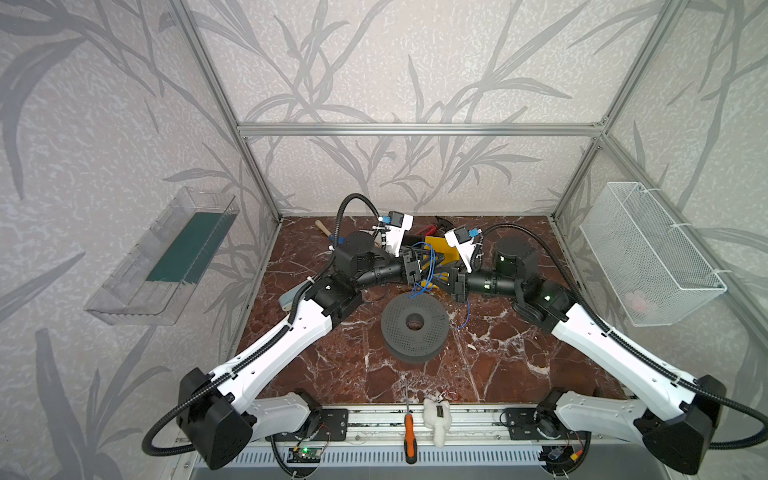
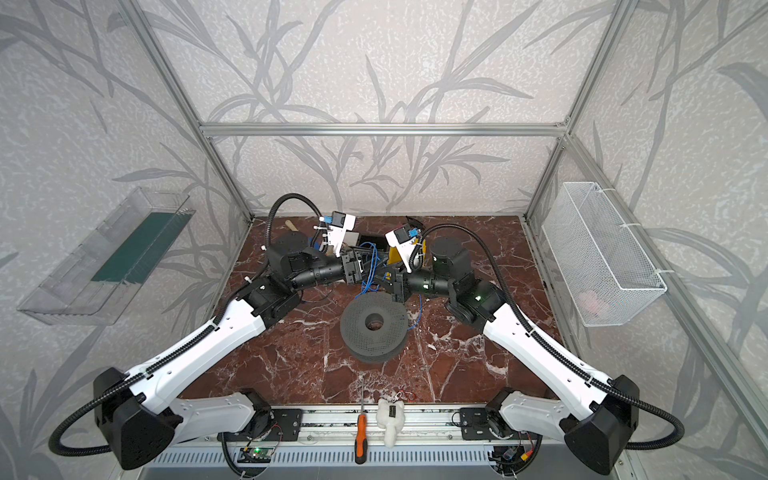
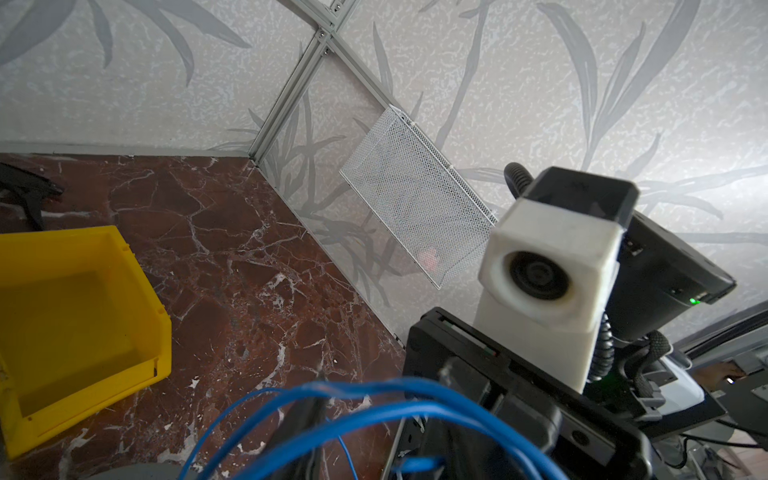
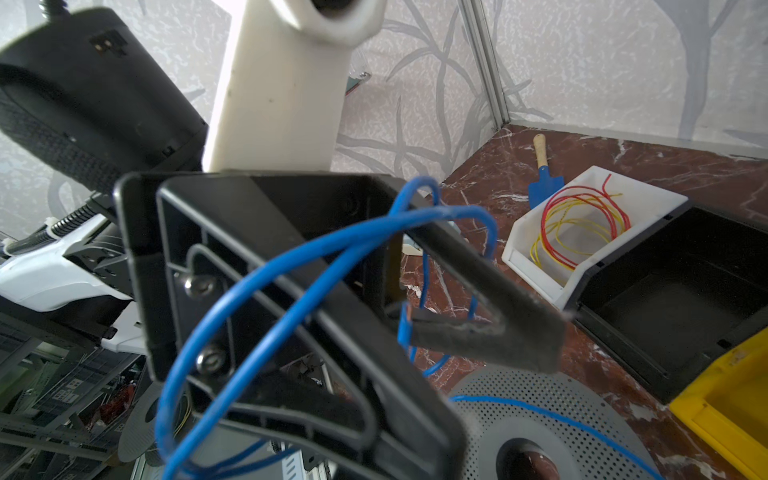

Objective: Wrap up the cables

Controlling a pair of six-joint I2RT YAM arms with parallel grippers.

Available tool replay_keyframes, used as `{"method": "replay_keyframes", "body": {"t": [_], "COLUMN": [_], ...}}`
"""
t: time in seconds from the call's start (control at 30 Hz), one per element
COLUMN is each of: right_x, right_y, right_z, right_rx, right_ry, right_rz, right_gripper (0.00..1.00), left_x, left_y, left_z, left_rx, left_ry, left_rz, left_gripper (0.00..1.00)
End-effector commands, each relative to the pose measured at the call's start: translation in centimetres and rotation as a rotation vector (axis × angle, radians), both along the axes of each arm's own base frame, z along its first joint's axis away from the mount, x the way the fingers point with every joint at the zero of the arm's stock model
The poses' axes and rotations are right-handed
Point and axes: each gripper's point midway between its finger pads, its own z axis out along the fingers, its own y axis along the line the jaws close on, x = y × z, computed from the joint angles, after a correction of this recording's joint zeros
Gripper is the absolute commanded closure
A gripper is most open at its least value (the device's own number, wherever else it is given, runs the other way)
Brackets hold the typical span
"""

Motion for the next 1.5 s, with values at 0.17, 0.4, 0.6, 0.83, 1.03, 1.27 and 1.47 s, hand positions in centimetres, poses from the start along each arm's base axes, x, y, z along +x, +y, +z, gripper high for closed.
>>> {"method": "replay_keyframes", "body": {"t": [0.17,0.4,0.6,0.83,1.03,1.27,1.47], "right_x": [-1.0,-0.8,-0.7,-0.8,-0.4,-0.3,0.3], "right_y": [0.2,0.1,0.1,-0.5,-0.5,-0.5,-0.5], "right_z": [1.2,1.6,1.7,2.2,2.0,1.6,1.1], "right_rx": [-0.011,-0.005,0.001,0.012,0.005,-0.018,-0.028], "right_ry": [-0.073,-0.085,-0.087,-0.116,-0.113,-0.108,-0.096], "right_rz": [0.028,0.017,0.012,-0.017,-0.027,-0.031,-0.056], "right_gripper": [1.0,1.0,1.0,1.0,1.0,1.0,1.0], "left_x": [0.4,0.2,0.0,-0.3,-0.4,-0.6,-0.8], "left_y": [0.2,0.3,0.3,0.7,-0.1,0.0,0.0], "left_z": [2.0,1.5,1.7,2.2,1.5,1.8,2.0], "left_rx": [-0.042,-0.041,-0.054,-0.059,-0.097,-0.105,-0.106], "left_ry": [-0.029,-0.007,0.007,0.007,0.041,0.034,0.037], "left_rz": [0.02,0.019,0.013,0.02,-0.027,-0.031,-0.04], "left_gripper": [0.81,1.0,1.0,0.87,0.63,0.84,0.97]}}
